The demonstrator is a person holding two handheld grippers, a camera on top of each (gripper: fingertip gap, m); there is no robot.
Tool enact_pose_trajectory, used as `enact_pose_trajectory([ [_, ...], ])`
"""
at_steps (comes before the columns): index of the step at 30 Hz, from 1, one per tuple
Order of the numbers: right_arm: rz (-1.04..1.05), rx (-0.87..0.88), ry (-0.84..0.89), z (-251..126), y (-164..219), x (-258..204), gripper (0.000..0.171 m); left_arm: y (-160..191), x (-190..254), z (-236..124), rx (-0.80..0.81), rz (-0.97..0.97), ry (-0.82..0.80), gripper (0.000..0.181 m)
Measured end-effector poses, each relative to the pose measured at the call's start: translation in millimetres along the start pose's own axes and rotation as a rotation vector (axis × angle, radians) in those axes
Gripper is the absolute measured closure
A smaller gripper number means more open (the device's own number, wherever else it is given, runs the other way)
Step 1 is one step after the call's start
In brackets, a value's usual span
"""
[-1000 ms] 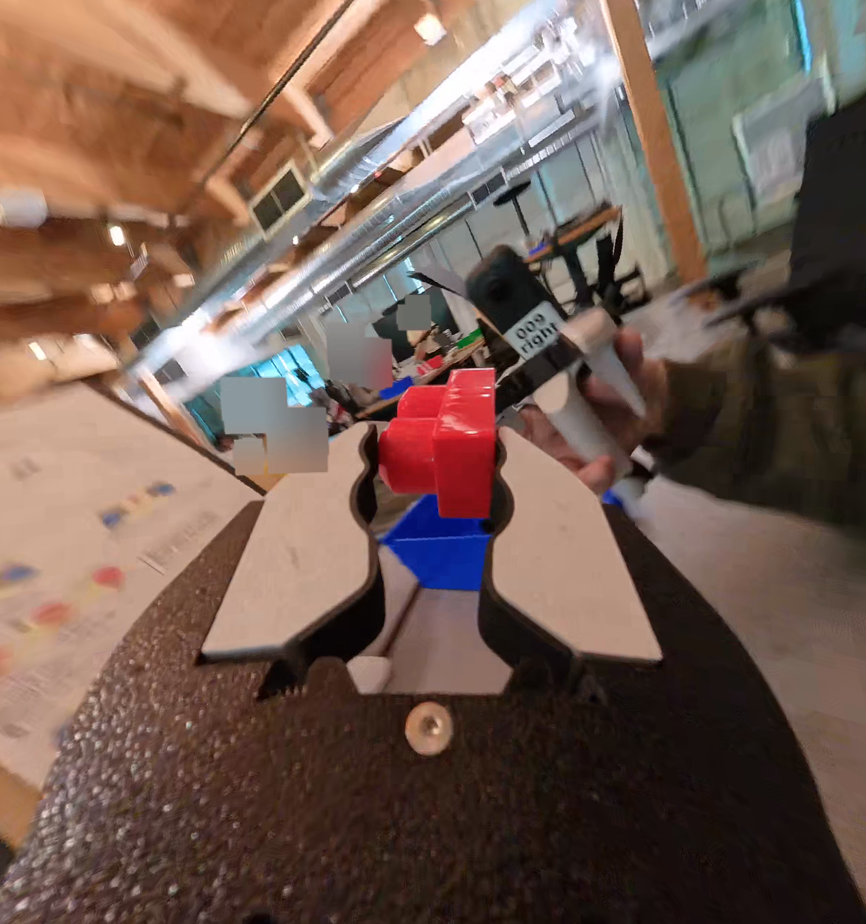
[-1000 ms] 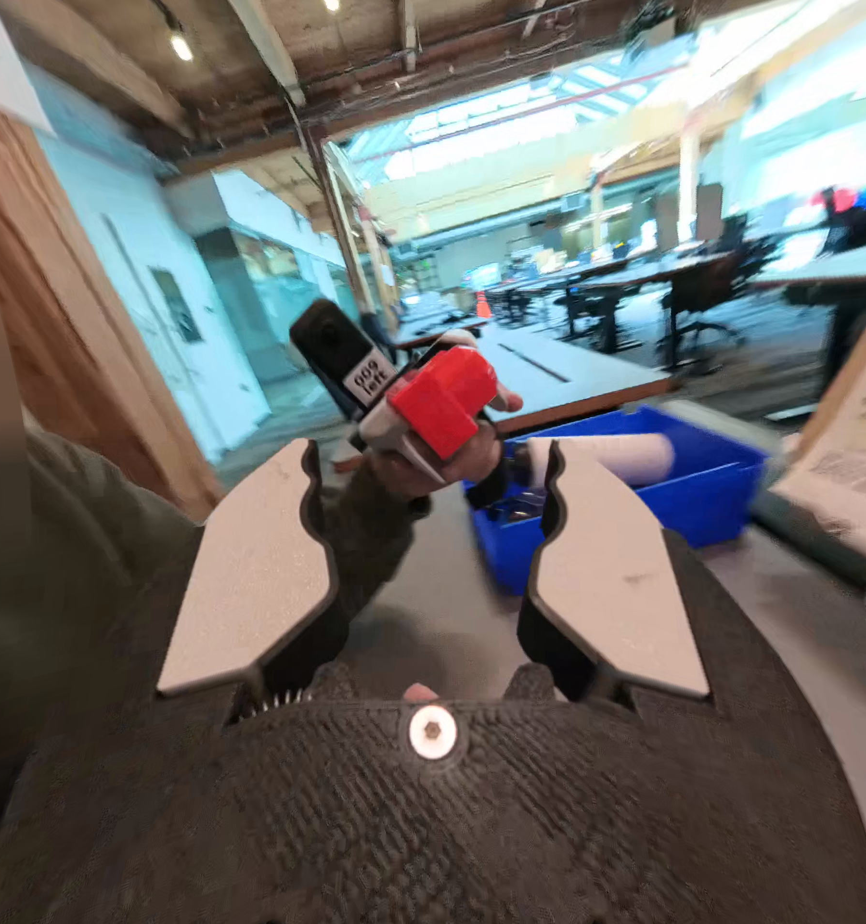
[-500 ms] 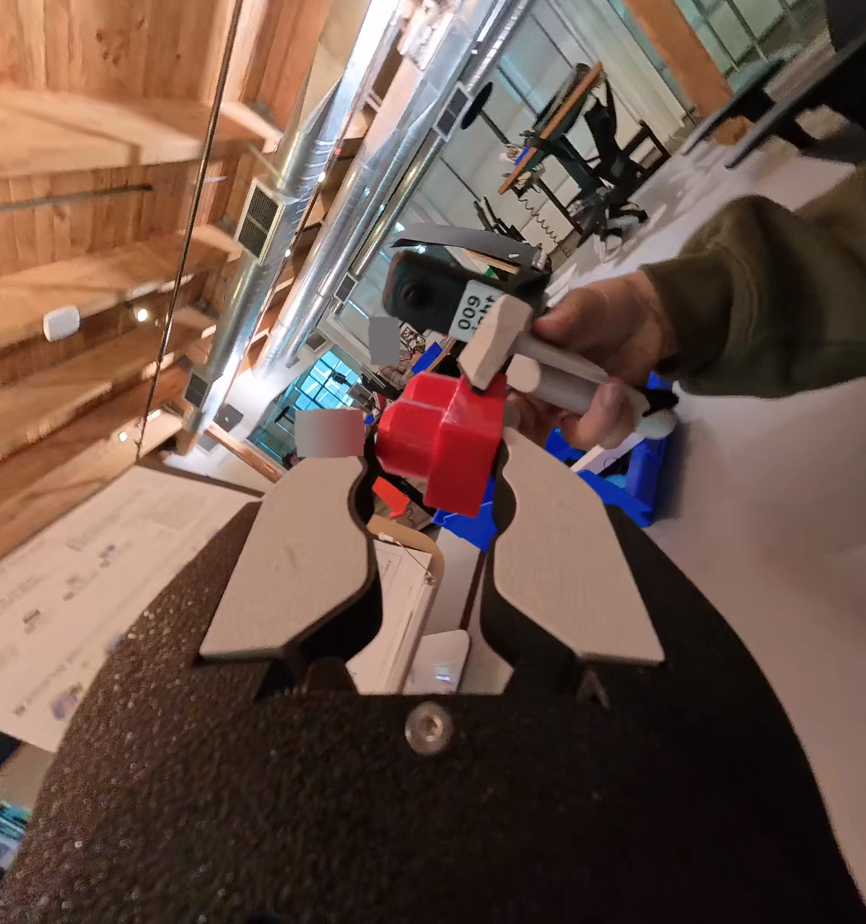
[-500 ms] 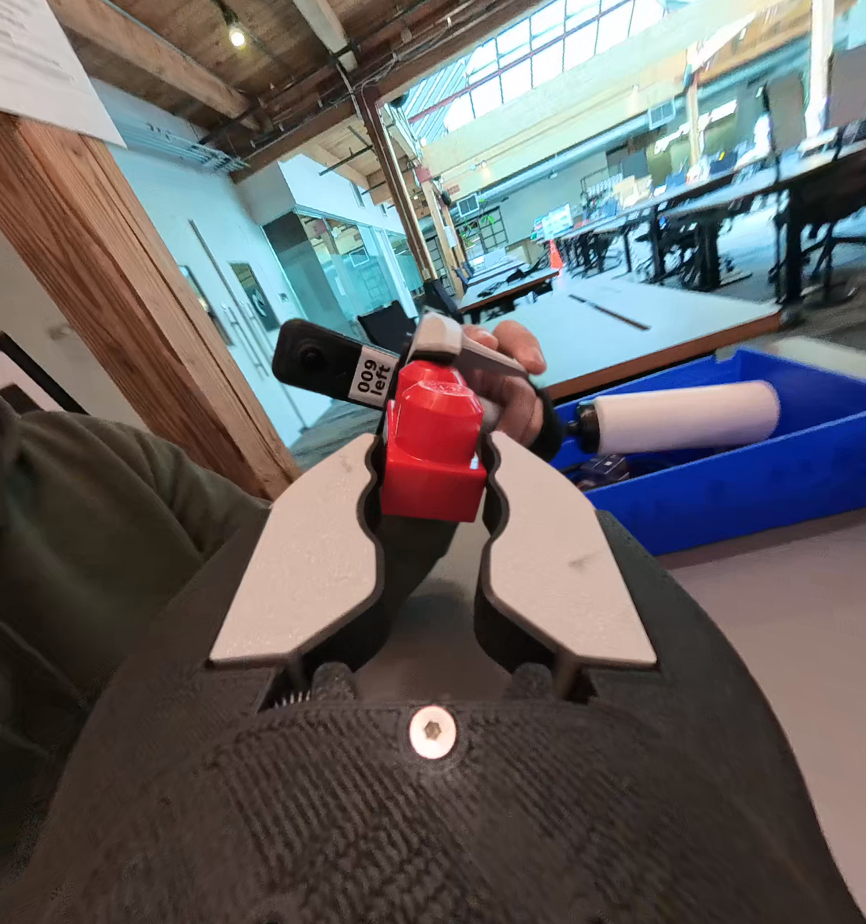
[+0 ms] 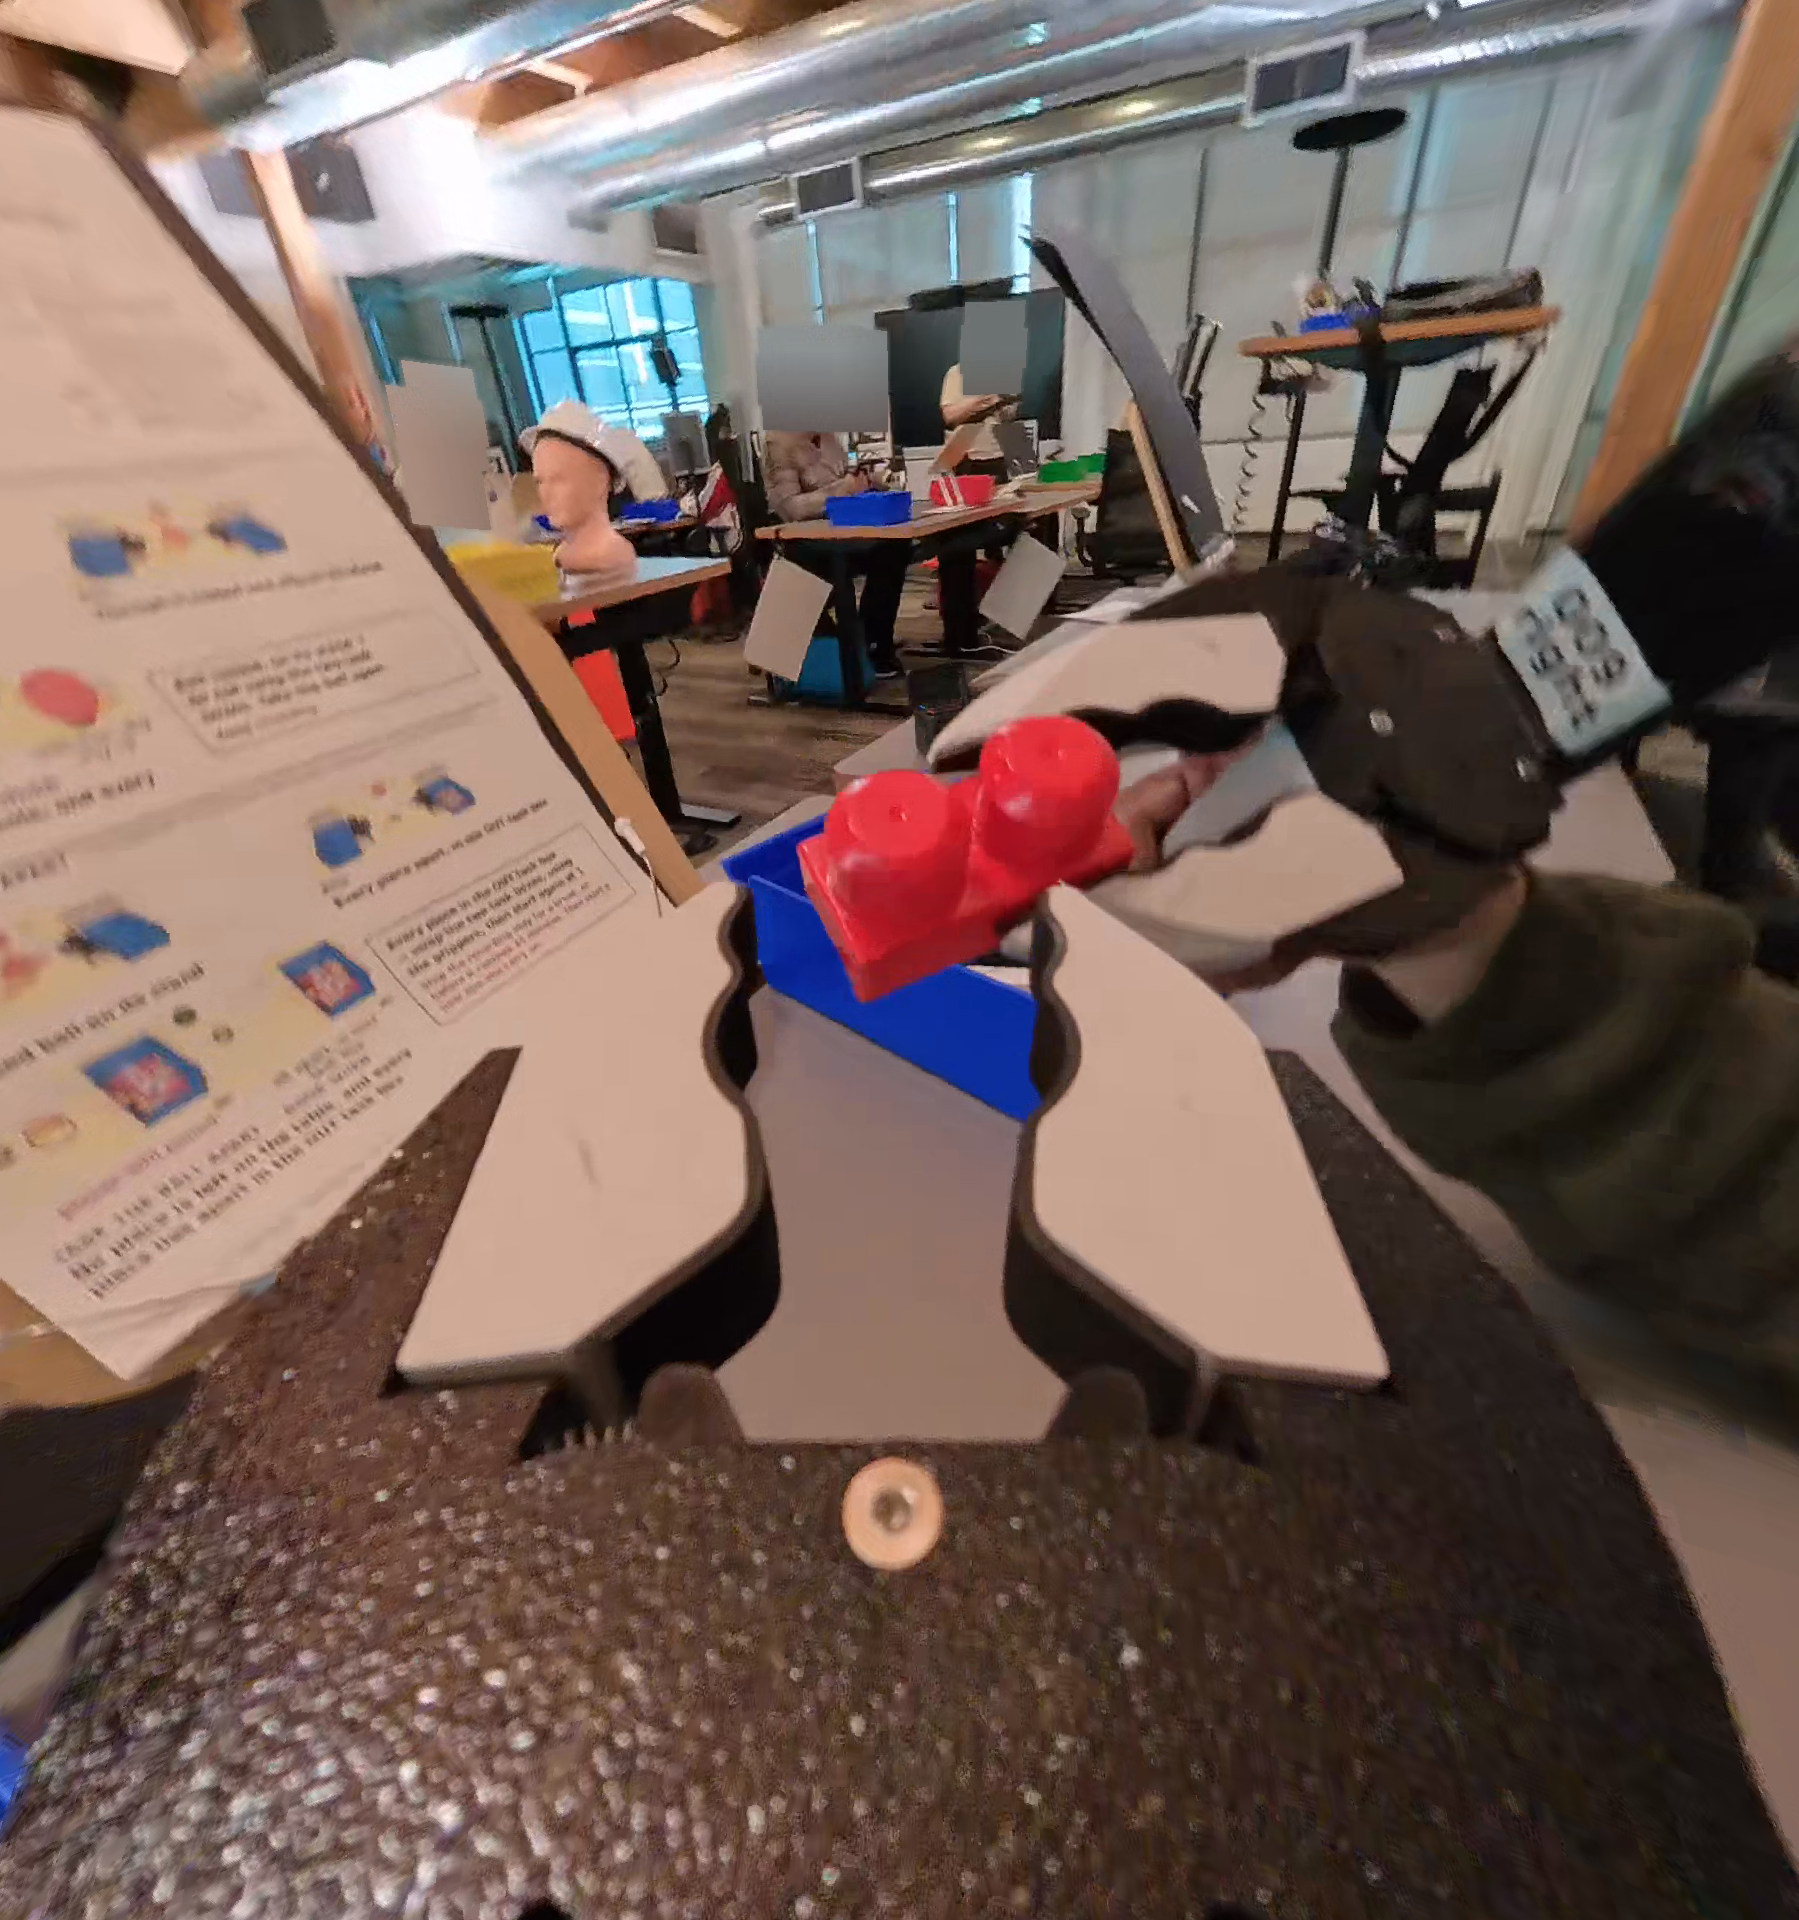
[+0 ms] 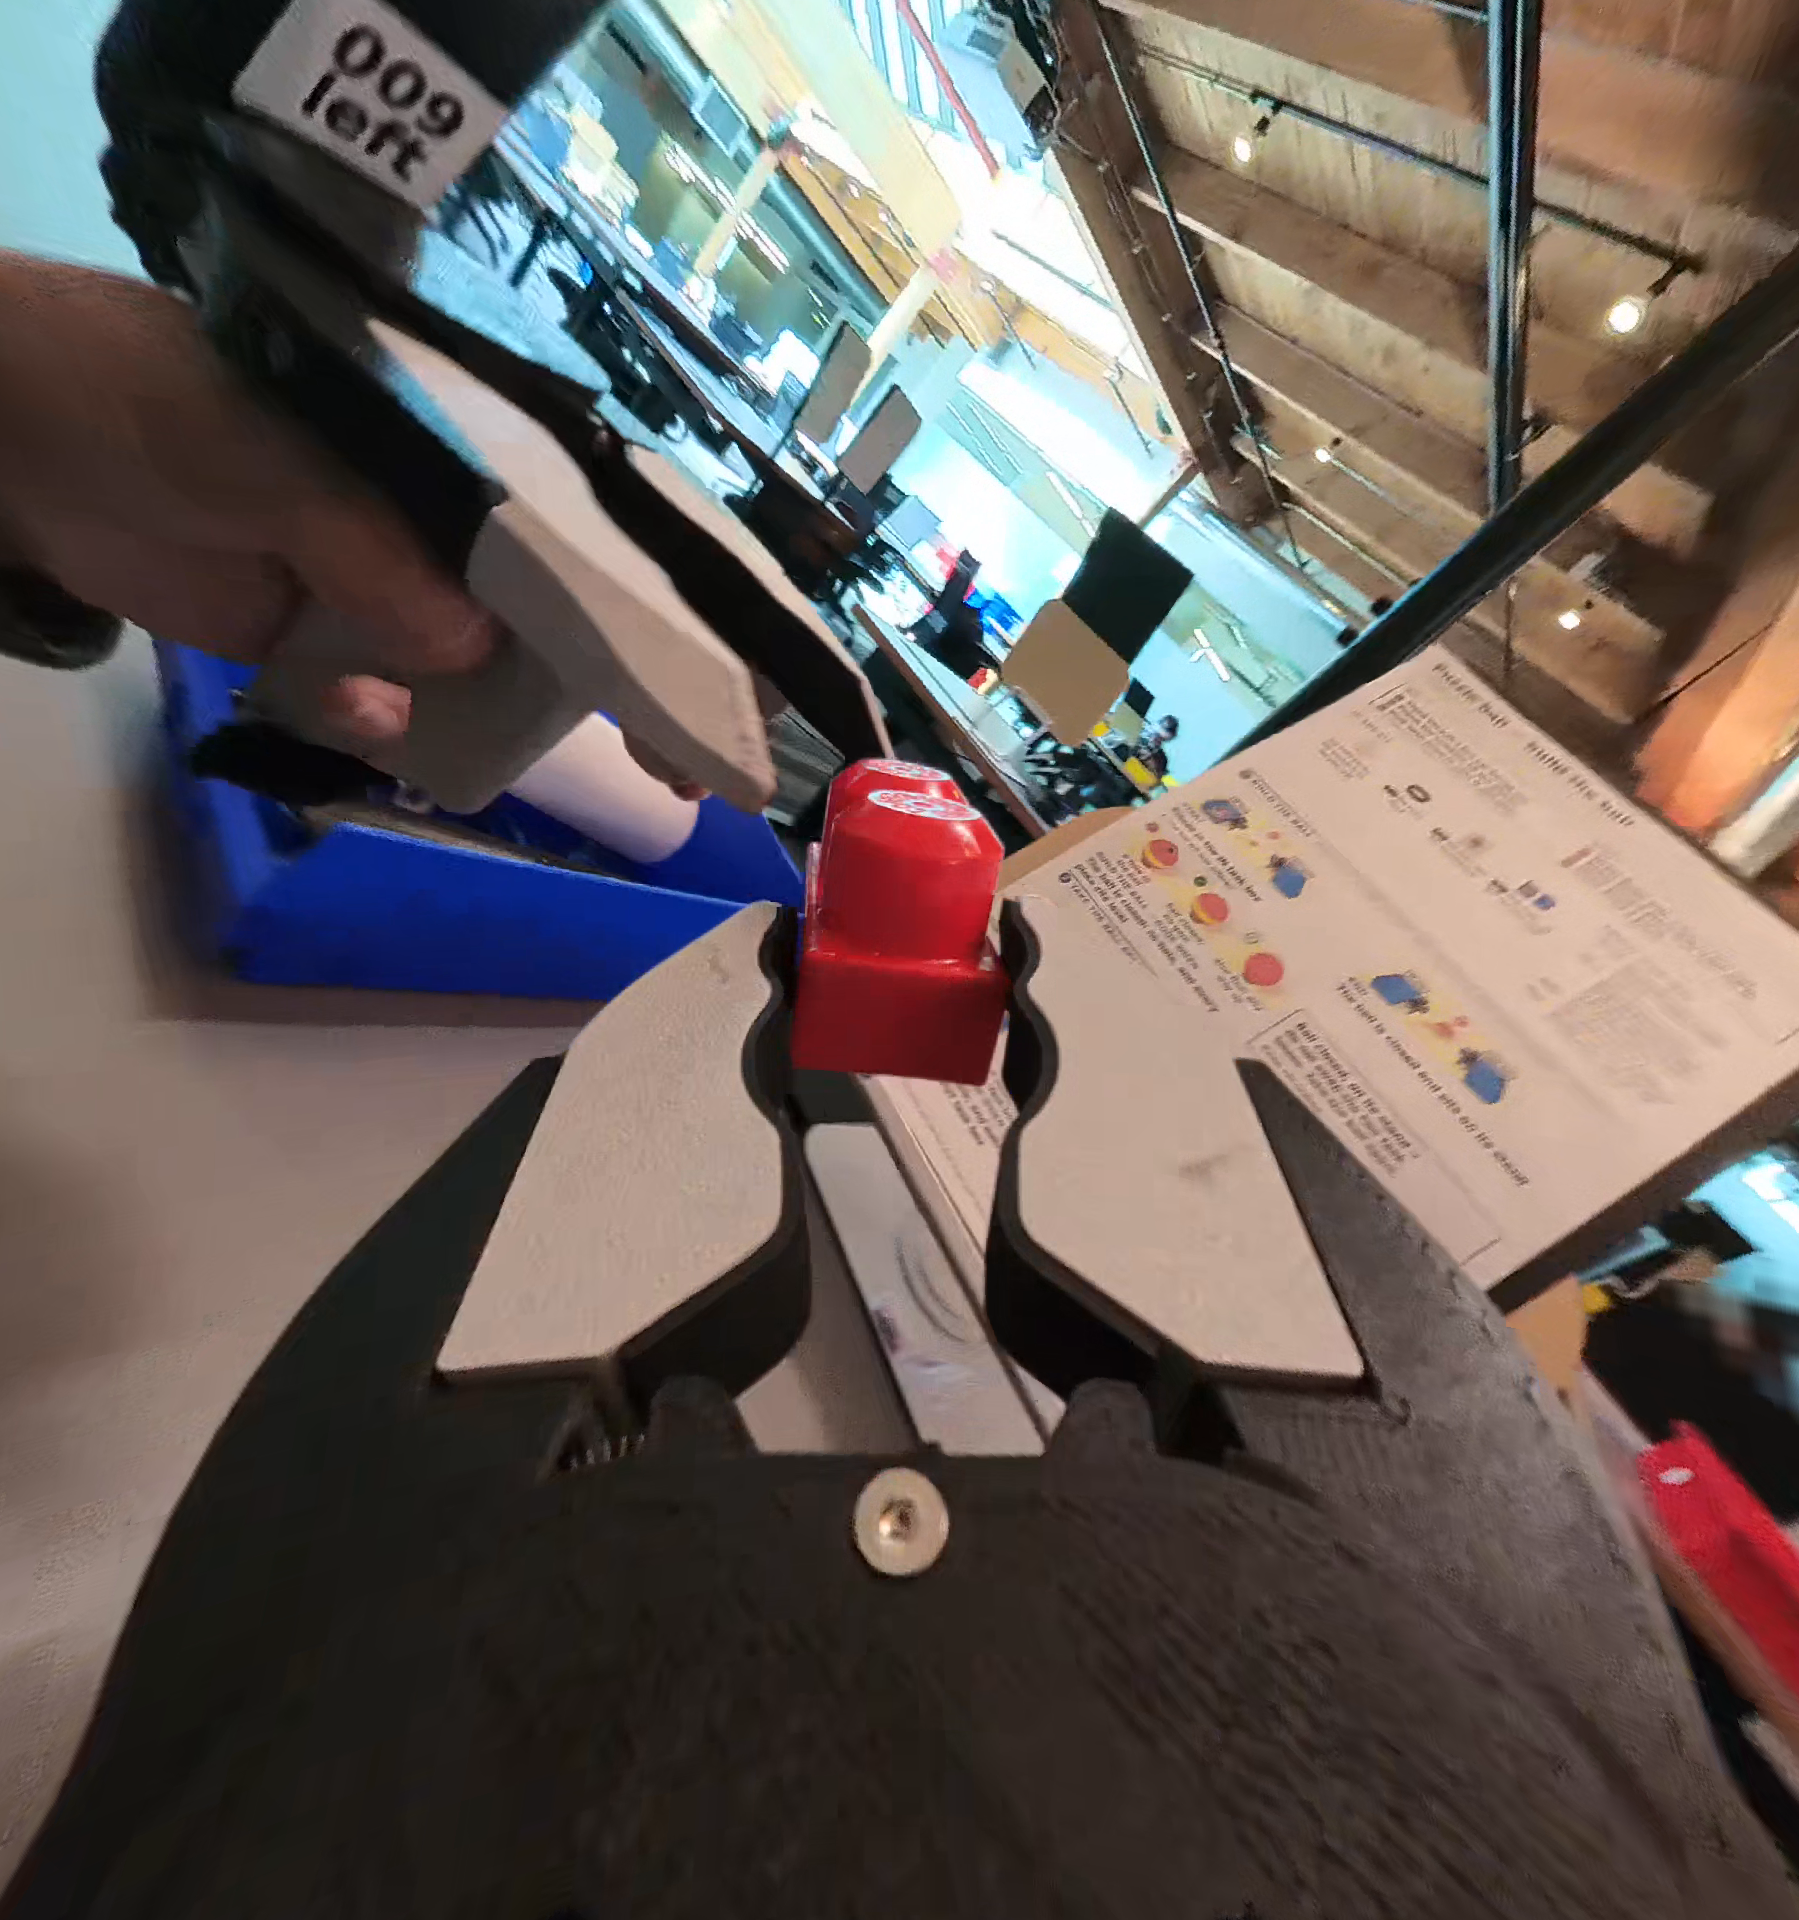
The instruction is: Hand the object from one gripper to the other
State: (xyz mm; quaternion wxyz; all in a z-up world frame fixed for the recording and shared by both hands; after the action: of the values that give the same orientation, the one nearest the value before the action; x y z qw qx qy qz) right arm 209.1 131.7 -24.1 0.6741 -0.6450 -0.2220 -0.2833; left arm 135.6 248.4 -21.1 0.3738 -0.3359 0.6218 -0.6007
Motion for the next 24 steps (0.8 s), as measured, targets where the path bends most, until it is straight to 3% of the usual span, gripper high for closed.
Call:
enact_pose_trajectory([
  [4, -0.062, -0.035, 0.004, 8, -2, -11, 0.134, 4, -3, 5, -0.015, -0.054, -0.056, 0.152],
  [9, 0.005, -0.057, -0.009, 13, -1, -15, 0.132, 7, -8, 4, -0.033, -0.043, -0.059, 0.154],
  [11, 0.130, -0.044, -0.131, 10, -1, -18, 0.130, 10, -10, -1, -0.032, 0.030, -0.011, 0.154],
  [14, 0.510, 0.019, -0.383, 2, 0, -18, 0.086, 11, -8, -13, 0.009, 0.139, 0.159, 0.155],
  [17, 0.788, 0.077, -0.649, -4, 3, -24, 0.090, 13, 5, -28, 0.062, 0.205, 0.391, 0.154],
  [21, 0.681, 0.077, -0.736, 1, -1, -43, 0.081, 18, 12, -32, 0.019, 0.219, 0.497, 0.154],
  [24, 0.538, 0.025, -0.700, 4, -2, -55, 0.081, 22, 17, -30, -0.015, 0.239, 0.535, 0.154],
])
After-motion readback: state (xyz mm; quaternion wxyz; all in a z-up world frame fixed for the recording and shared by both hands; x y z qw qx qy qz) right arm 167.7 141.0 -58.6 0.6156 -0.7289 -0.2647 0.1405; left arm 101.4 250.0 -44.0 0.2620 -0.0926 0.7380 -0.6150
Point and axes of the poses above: each gripper's, where its closed fingertips meet, z out along the fingers, y out of its underside, x = y × z across the jaws, the point moved 7 cm from there along -z, back along the fingers, and after that the axes turned 3 degrees about y, right-handed, at the moved point
